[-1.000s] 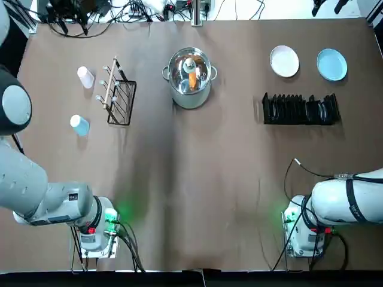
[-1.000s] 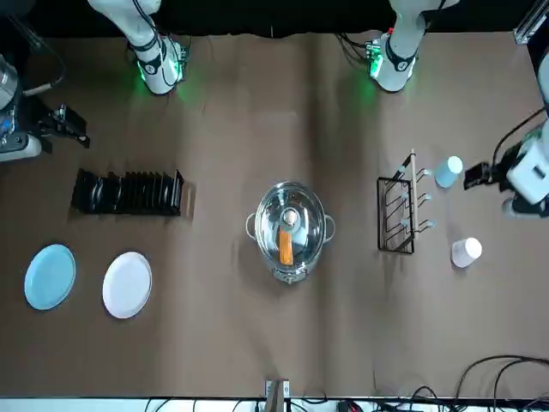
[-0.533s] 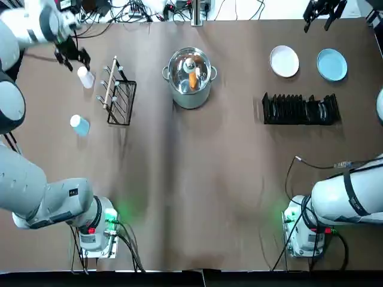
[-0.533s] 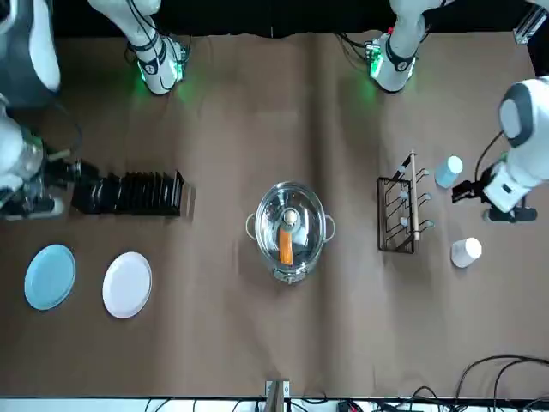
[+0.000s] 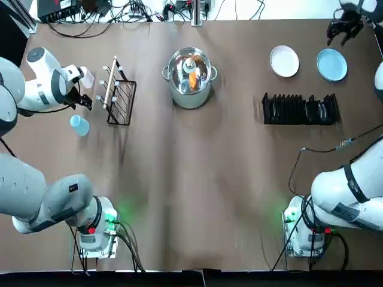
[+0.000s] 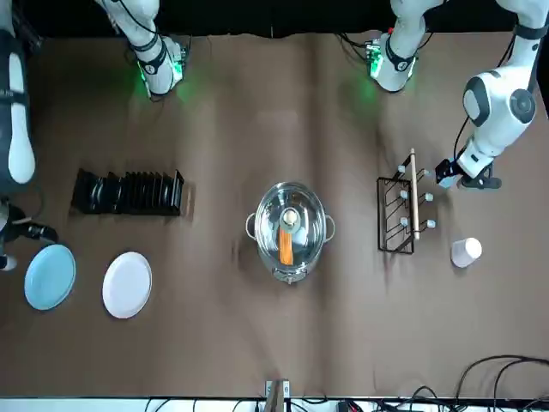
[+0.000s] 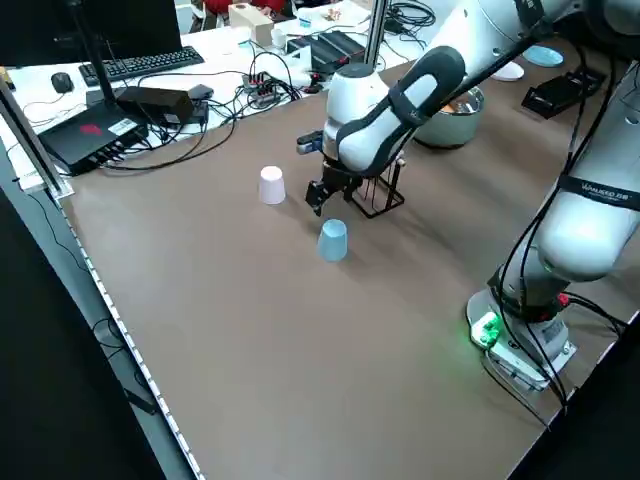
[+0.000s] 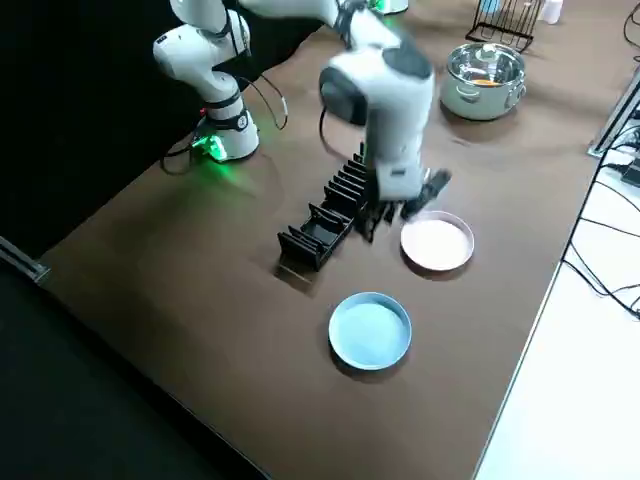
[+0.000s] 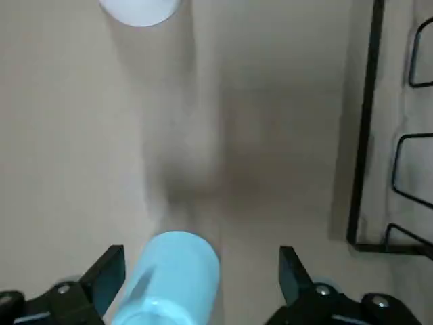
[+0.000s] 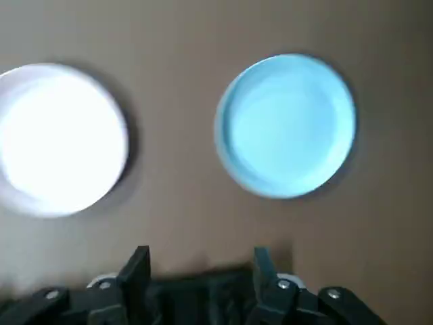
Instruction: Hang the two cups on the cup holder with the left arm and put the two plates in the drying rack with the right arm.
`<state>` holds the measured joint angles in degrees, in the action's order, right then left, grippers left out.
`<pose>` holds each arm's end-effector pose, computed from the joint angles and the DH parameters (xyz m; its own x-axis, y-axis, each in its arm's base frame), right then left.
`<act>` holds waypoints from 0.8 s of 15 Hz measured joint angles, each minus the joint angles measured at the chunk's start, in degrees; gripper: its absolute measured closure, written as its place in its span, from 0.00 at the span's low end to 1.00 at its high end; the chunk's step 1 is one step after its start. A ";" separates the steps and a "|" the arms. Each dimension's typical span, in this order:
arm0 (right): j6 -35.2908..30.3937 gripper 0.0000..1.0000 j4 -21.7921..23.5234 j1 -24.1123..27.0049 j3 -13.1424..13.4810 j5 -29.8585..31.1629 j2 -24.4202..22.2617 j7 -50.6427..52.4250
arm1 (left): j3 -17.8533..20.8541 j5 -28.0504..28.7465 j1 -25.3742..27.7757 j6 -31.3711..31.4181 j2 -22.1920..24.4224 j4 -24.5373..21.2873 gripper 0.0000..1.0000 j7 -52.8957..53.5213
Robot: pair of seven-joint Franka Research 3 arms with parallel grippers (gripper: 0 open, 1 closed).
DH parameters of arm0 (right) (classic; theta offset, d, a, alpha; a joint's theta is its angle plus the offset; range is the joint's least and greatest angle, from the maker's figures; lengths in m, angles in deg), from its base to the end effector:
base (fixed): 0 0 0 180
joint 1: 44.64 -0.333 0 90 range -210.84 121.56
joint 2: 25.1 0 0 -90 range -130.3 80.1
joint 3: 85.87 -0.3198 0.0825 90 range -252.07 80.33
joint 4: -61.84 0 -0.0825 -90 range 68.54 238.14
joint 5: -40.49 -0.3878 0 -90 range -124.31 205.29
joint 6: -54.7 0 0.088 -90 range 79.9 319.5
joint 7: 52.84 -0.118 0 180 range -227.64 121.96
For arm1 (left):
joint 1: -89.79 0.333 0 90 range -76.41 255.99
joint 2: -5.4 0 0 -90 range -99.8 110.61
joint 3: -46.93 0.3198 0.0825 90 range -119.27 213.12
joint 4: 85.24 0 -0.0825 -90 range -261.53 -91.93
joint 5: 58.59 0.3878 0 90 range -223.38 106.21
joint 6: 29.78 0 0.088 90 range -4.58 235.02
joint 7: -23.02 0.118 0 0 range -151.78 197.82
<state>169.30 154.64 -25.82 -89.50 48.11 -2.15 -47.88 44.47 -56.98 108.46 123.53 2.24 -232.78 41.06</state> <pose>0.6445 -0.1894 0.3822 0.9914 -0.1277 -0.0294 -0.1245 -0.9879 0.0928 0.4372 0.1261 0.2361 0.9976 -0.0571 0.0397 -0.0561 -0.9981 -0.0249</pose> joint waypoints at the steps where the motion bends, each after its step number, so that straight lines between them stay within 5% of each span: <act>1: 3.40 0.31 -0.06 1.65 0.05 0.61 1.87 -0.01 | 0.00 0.00 0.81 0.00 0.04 -0.02 0.00 0.90; 8: 19.46 0.37 -0.97 11.73 0.11 1.02 12.75 3.44 | -0.05 0.00 2.93 -0.05 -0.08 -1.40 0.00 2.36; 9: 21.53 0.46 -1.04 12.53 0.11 1.02 13.88 3.66 | -0.05 0.00 3.18 -0.05 -0.19 -1.64 0.00 2.37; 12: 23.54 0.51 -1.55 13.73 0.10 1.02 16.14 3.85 | -0.07 0.00 4.07 -0.05 -0.54 -2.02 0.00 2.37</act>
<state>192.84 153.10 -12.08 -89.40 49.13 14.00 -44.03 44.39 -56.98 112.53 123.48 1.70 -234.80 43.43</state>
